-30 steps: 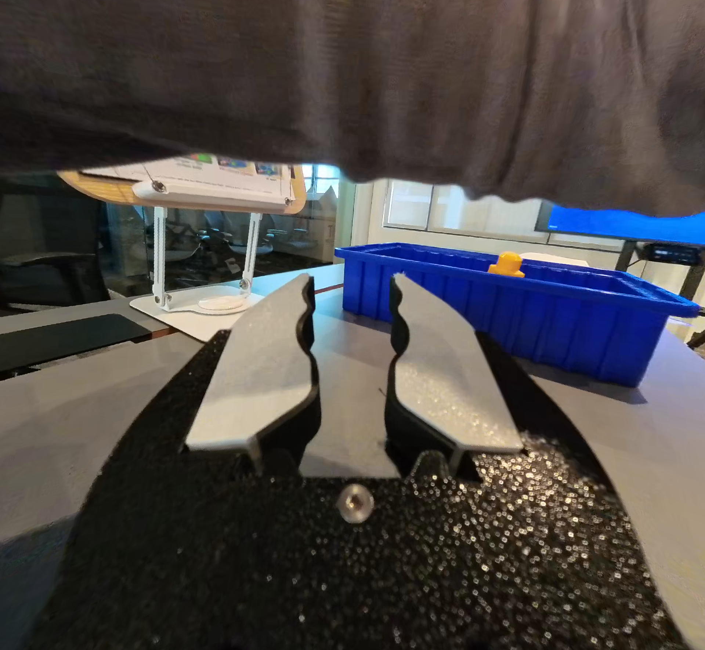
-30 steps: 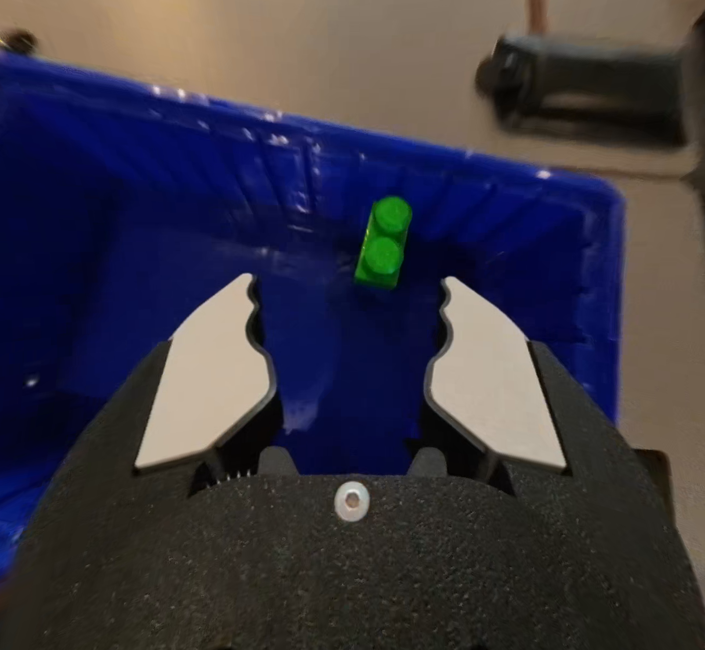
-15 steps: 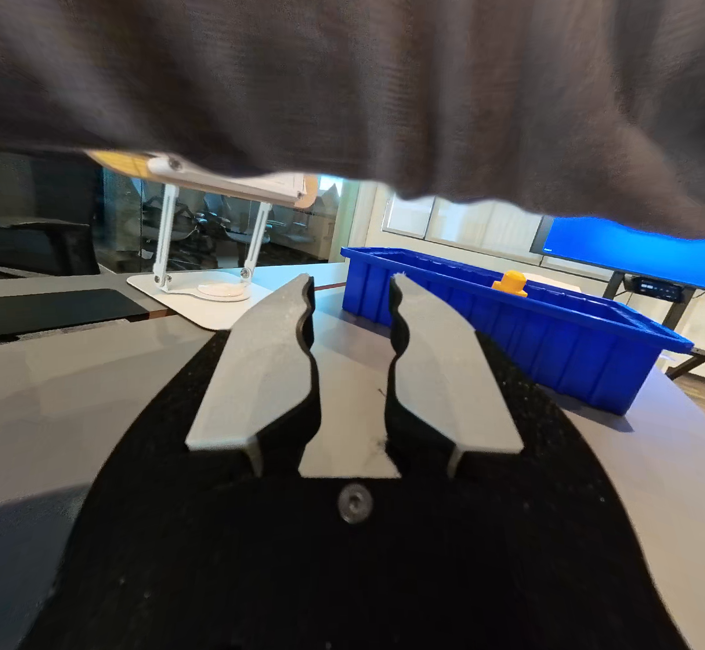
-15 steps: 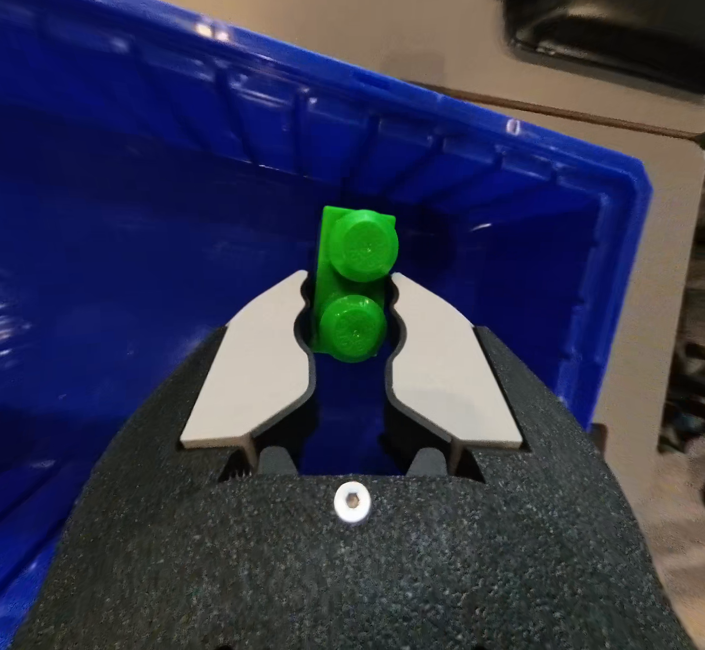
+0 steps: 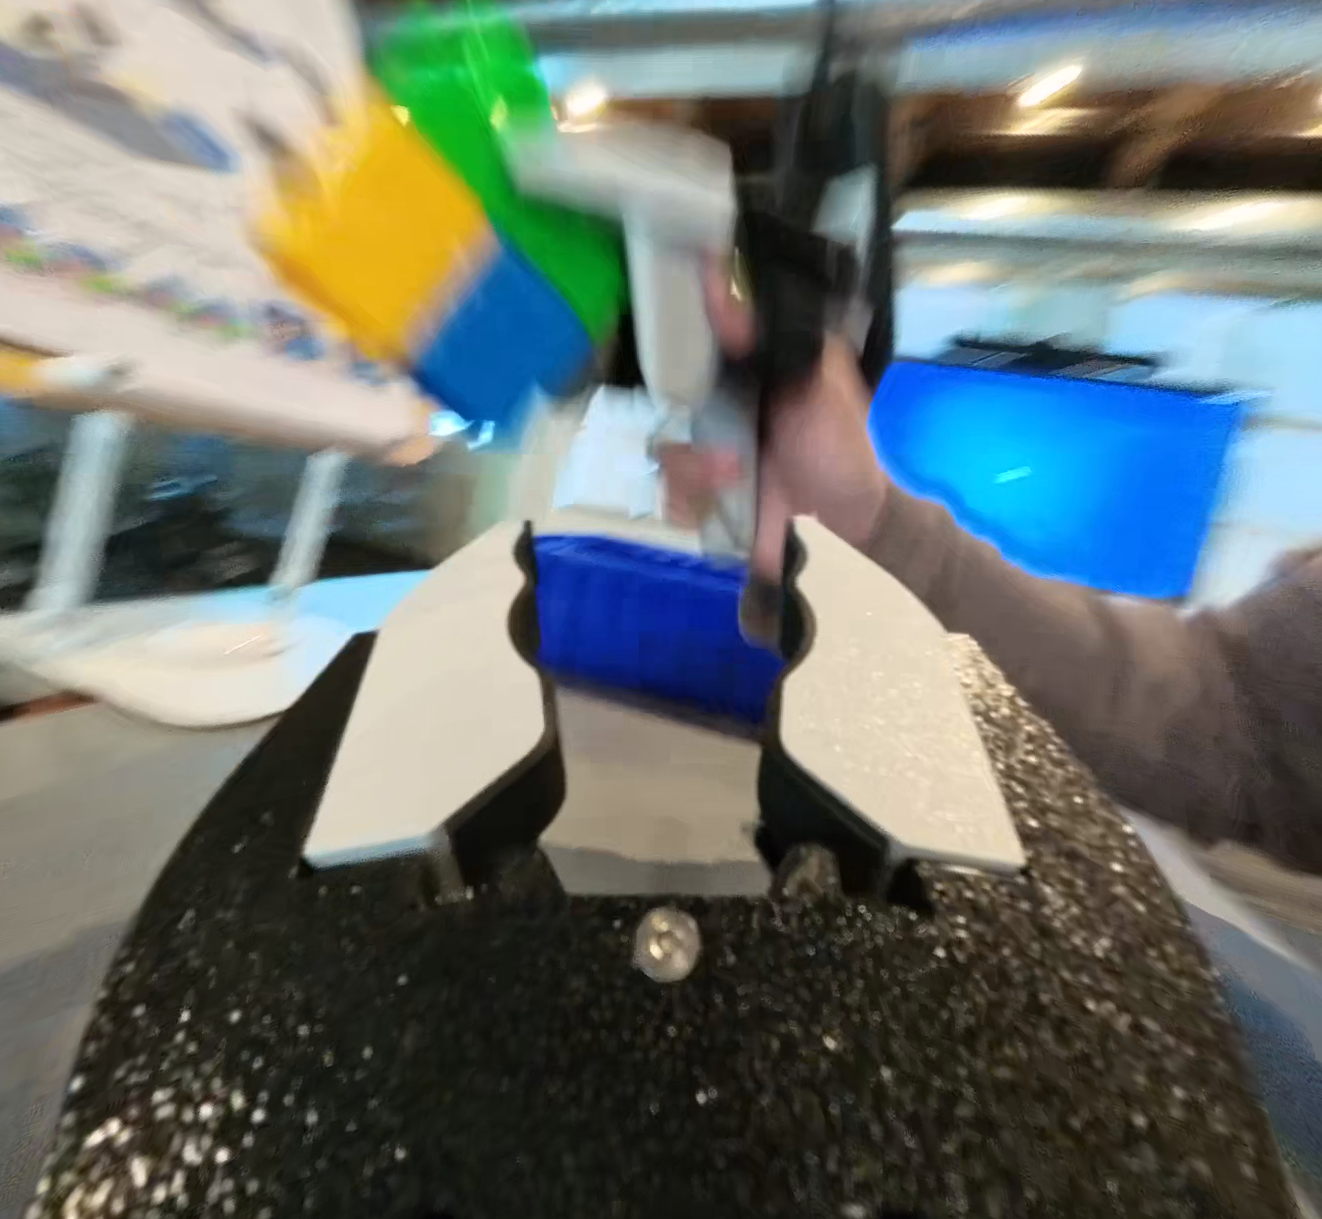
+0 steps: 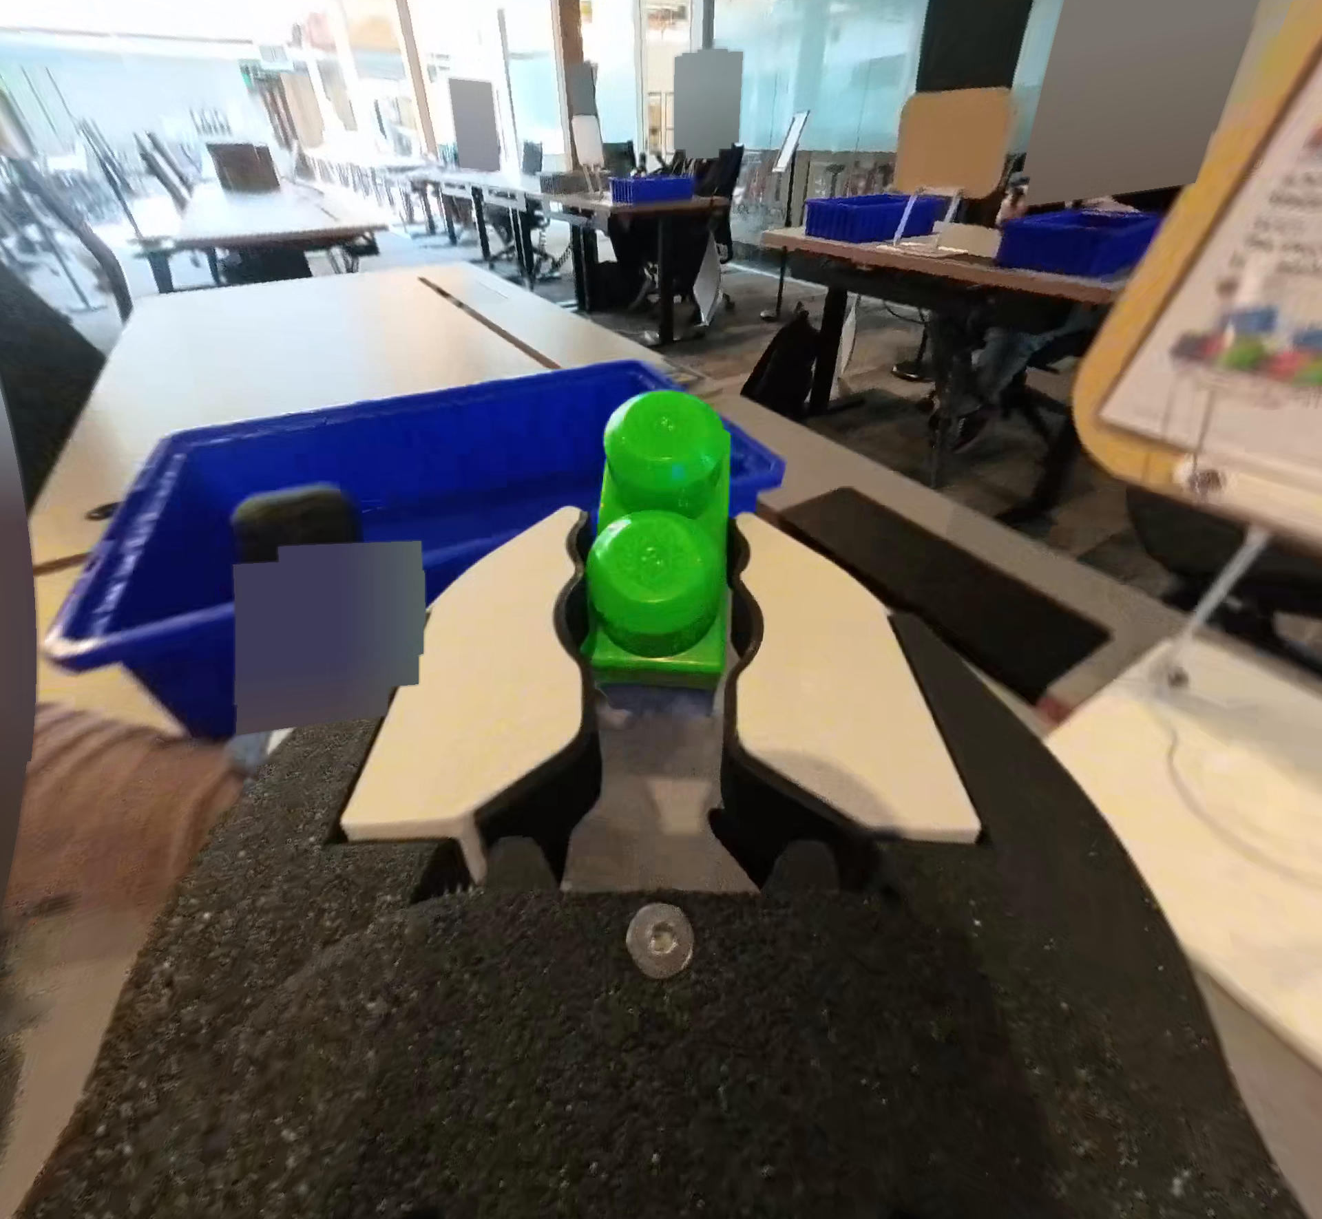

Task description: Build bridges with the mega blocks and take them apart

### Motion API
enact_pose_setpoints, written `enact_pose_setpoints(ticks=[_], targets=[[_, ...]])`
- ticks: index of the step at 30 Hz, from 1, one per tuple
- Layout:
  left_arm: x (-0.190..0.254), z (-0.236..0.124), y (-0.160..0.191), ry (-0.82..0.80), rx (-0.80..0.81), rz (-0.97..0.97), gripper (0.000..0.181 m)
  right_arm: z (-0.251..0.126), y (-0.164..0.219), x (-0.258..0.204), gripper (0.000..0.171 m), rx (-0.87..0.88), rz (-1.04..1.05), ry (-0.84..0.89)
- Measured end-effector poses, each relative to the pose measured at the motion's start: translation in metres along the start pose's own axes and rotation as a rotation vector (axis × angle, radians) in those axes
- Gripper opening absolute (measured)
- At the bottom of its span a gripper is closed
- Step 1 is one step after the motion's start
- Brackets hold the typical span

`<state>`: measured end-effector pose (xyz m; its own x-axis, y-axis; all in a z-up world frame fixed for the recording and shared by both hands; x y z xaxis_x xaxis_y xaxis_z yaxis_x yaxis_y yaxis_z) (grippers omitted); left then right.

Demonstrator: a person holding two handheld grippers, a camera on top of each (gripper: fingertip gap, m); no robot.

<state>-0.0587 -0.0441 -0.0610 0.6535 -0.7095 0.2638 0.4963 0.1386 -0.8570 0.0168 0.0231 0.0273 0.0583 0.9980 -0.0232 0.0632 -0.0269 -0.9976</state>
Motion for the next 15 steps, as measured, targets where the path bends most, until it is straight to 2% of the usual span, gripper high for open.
enact_pose_setpoints(ticks=[2,5,9,12,15], targets=[[0.001,-0.001,0.0,0.022,-0.005,-0.048,0.077,-0.028,0.02,-0.011,0.036,0.053,0.014,-0.014],[-0.002,0.0,0.003,0.005,-0.041,-0.077,0.085,-0.053,0.044,-0.019,0.035,0.119,0.039,-0.019],[0.002,0.001,0.01,0.05,-0.111,-0.098,0.086,-0.06,0.065,-0.034,0.035,0.215,0.102,-0.211],[0.011,0.005,0.018,0.153,-0.202,-0.148,0.079,-0.059,0.07,-0.038,0.035,0.256,0.158,-0.299],[0.013,0.006,0.021,0.202,-0.23,-0.163,0.055,-0.057,0.073,-0.043,0.035,0.247,0.17,-0.356]])
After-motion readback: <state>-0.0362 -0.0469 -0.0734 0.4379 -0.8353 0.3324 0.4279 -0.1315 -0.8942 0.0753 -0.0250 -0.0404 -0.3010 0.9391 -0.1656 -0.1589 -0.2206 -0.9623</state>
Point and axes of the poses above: each gripper's, where its closed fingertips meet, z out along the fingers, y out of its underside, x = y × z across the jaws, the point moved 6 cm from there along -z, back along the fingers, and after that the axes turned 10 degrees about -y, right-handed, at the moved point
